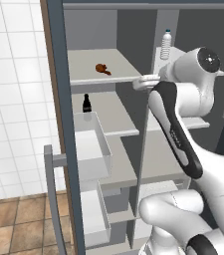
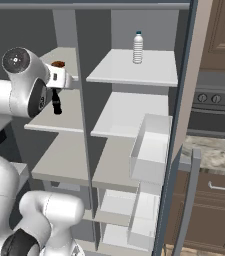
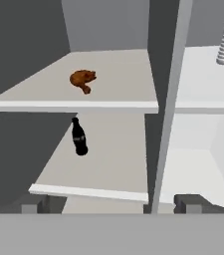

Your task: There's a chicken drumstick in the fridge that needs to be moved to the freezer for freezing. Pick up the chicken drumstick from the fridge, place it on any shelf in the freezer, and close the fridge and freezer doors when done.

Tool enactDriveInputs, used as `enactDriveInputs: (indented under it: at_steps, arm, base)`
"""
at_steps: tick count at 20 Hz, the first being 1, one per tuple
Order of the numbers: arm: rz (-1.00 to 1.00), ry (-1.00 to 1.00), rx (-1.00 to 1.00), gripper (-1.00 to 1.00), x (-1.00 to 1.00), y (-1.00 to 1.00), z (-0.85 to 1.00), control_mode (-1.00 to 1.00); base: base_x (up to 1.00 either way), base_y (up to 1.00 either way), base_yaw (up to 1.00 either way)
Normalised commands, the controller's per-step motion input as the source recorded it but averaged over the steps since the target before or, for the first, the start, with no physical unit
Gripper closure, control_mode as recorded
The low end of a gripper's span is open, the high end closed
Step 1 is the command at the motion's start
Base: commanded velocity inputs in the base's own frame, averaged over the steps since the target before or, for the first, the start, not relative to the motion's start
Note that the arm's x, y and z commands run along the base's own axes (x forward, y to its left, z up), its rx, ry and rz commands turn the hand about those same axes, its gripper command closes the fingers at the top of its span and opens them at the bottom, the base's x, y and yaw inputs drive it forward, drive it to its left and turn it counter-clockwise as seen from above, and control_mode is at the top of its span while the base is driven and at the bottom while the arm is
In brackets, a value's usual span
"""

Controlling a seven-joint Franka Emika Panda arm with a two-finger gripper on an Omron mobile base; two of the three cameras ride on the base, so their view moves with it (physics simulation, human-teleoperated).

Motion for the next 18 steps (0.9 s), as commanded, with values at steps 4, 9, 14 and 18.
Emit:
enactDriveInputs:
  at_steps: [4, 9, 14, 18]
  arm:
    - [0.0, 0.0, -0.08, -1.0, -0.44, -0.4, -0.07, -1.0]
    - [-0.01, 0.0, -0.08, -1.0, -0.57, -0.07, -0.1, -1.0]
    - [-0.18, 0.02, 0.0, -1.0, -0.75, -0.02, -0.06, -1.0]
    - [-0.16, 0.0, 0.0, -1.0, -0.49, -0.03, -0.04, -1.0]
  base:
    - [0.0, 0.0, 0.0]
    - [0.0, 0.0, 0.0]
    - [0.0, 0.0, 0.0]
    - [0.0, 0.0, 0.0]
